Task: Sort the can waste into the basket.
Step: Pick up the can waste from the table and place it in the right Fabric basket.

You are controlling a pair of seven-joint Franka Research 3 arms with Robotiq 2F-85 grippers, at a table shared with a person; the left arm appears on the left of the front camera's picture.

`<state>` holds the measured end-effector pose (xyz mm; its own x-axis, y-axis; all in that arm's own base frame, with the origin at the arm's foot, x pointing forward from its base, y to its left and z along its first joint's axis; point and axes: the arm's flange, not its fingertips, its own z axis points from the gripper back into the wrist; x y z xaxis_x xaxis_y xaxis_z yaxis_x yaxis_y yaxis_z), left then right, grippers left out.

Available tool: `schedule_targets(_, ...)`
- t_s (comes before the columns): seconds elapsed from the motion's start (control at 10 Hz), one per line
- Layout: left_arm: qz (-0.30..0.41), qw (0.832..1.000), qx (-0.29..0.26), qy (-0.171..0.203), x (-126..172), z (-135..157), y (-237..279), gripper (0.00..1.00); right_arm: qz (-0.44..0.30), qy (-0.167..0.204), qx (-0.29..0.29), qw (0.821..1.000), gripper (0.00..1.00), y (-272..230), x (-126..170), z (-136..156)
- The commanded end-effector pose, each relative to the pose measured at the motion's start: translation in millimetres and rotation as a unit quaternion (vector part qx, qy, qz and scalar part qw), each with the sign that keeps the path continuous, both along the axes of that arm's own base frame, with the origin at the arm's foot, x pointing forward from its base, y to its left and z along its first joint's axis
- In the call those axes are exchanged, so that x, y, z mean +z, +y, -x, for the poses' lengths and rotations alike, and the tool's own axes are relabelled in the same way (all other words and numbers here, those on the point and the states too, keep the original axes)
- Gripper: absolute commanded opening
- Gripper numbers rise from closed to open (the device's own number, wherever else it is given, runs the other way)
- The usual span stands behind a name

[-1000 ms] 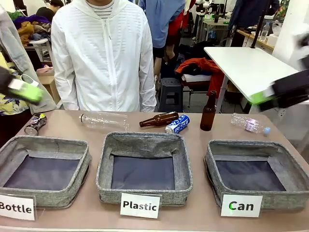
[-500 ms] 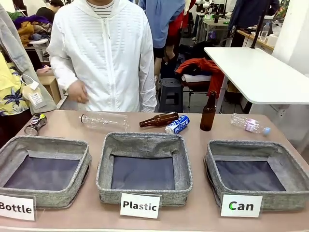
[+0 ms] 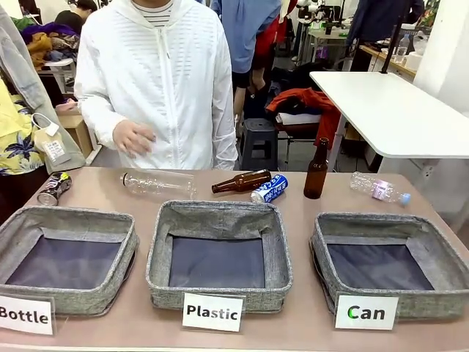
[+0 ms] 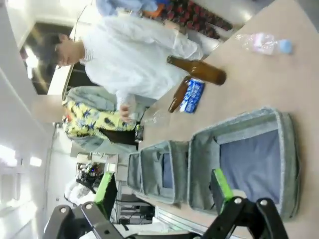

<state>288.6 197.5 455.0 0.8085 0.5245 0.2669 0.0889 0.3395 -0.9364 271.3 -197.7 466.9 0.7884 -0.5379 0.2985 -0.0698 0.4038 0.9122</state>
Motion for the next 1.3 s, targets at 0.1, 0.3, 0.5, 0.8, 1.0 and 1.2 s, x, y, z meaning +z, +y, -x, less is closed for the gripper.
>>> schedule_targets(0.1,0.018,0.999,-0.034,-0.013,-2,6,11,1.00,-0.002,-0.026,0.014,1.000,1.00,-1,5,5)
schedule_targets(0.3,0.018,0.999,-0.034,-0.013,-2,6,11,1.00,0.051,-0.008,0.037,0.998,1.00,23,21,-2)
schedule_targets(0.5,0.018,0.999,-0.034,-0.013,-2,6,11,1.00,0.184,0.023,0.077,0.980,1.00,95,61,-34)
schedule_targets(0.8,0.018,0.999,-0.034,-0.013,-2,6,11,1.00,0.342,0.022,0.203,0.917,1.00,205,97,-92)
schedule_targets(1.0,0.018,0.999,-0.034,-0.013,-2,6,11,1.00,0.442,0.041,0.241,0.863,1.00,275,96,-130)
schedule_targets(1.2,0.018,0.999,-0.034,-0.013,-2,6,11,1.00,0.499,0.032,0.271,0.822,1.00,327,79,-159)
